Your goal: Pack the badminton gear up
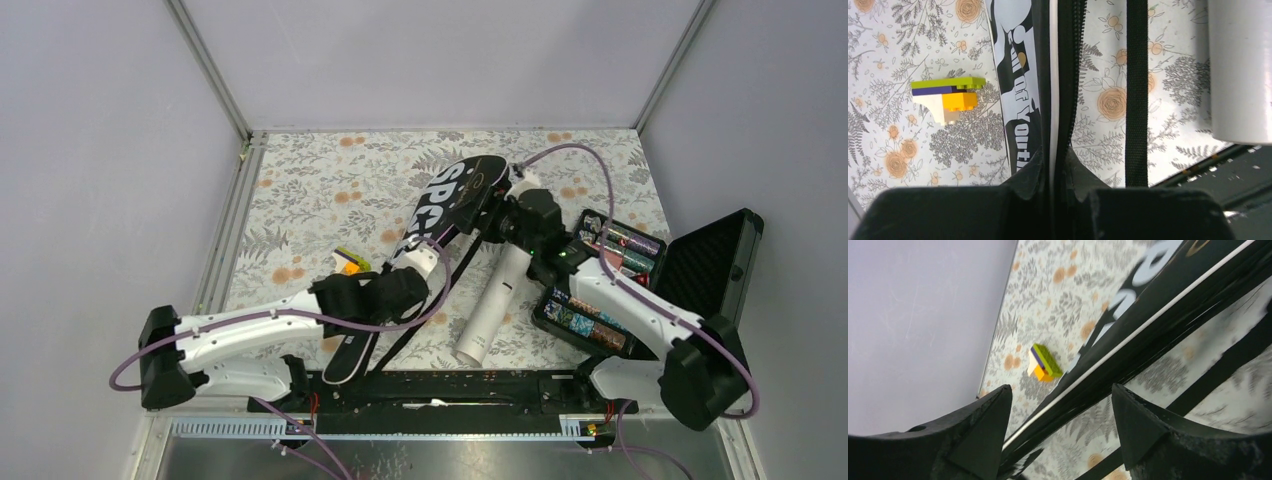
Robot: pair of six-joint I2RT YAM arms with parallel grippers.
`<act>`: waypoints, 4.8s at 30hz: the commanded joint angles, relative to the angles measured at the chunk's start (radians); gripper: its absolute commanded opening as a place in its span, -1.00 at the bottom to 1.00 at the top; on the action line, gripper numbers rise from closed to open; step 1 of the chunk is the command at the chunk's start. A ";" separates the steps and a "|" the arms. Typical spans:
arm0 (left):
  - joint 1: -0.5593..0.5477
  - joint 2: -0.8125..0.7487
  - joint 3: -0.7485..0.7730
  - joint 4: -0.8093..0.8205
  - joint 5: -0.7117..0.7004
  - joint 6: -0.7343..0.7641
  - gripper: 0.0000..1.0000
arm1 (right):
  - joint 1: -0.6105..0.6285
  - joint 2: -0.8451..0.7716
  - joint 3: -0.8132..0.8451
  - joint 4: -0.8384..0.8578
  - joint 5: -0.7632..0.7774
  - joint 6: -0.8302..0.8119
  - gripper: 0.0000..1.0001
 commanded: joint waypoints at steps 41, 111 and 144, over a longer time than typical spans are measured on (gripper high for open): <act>-0.001 -0.349 0.193 -0.204 0.267 -0.079 -1.00 | -0.405 0.162 -0.161 0.558 -0.423 -0.721 0.37; 0.019 -0.155 0.131 0.000 0.122 0.007 -1.00 | -0.147 0.014 -0.154 0.505 -0.374 -0.885 -1.00; 0.184 -0.366 0.119 0.059 0.398 0.551 0.40 | 0.061 -0.014 -0.108 0.425 0.004 -0.591 -1.00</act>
